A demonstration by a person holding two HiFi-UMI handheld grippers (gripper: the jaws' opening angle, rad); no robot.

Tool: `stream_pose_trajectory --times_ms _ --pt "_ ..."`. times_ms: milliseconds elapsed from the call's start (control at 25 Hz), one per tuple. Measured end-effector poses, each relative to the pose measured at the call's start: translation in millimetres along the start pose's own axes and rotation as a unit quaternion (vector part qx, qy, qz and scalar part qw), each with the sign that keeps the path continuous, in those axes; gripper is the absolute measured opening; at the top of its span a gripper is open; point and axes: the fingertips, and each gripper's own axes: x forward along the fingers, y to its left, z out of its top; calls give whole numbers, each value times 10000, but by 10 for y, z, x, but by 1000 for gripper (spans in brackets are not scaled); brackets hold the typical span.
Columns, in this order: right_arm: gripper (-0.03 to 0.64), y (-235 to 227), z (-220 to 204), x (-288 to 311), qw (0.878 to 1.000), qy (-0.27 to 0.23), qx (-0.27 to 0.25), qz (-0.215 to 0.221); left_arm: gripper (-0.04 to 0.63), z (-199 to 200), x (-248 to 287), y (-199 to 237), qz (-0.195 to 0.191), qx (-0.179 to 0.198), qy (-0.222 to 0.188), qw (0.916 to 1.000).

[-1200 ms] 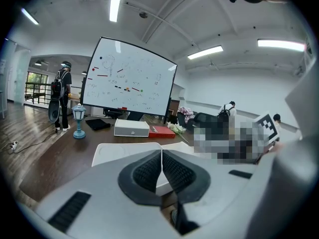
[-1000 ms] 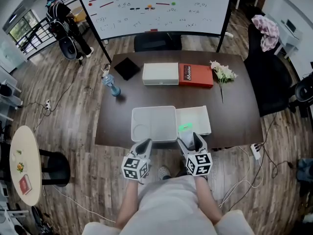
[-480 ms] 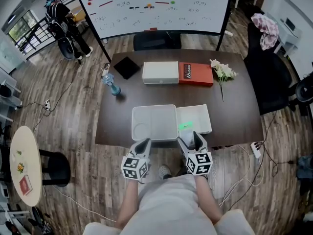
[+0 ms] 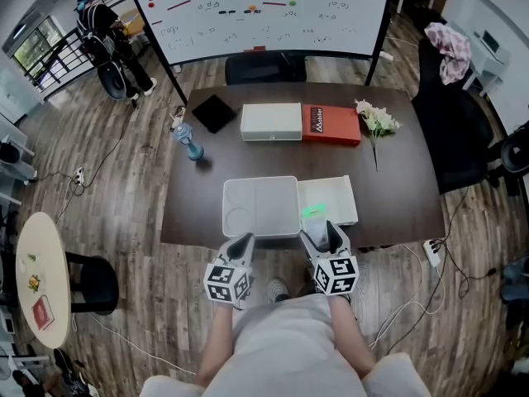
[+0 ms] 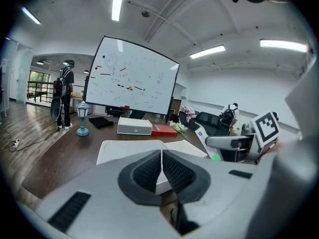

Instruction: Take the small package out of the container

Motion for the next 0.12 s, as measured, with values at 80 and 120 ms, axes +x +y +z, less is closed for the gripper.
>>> stream_pose_trajectory --times_ms 80,120 --pt "341 -12 4 3 10000 -14 -2 0 8 -10 16 -5 -4 3 2 10000" --pt "341 -18 6 4 10000 -21 -3 0 8 -14 24 -6 -5 3 2 10000"
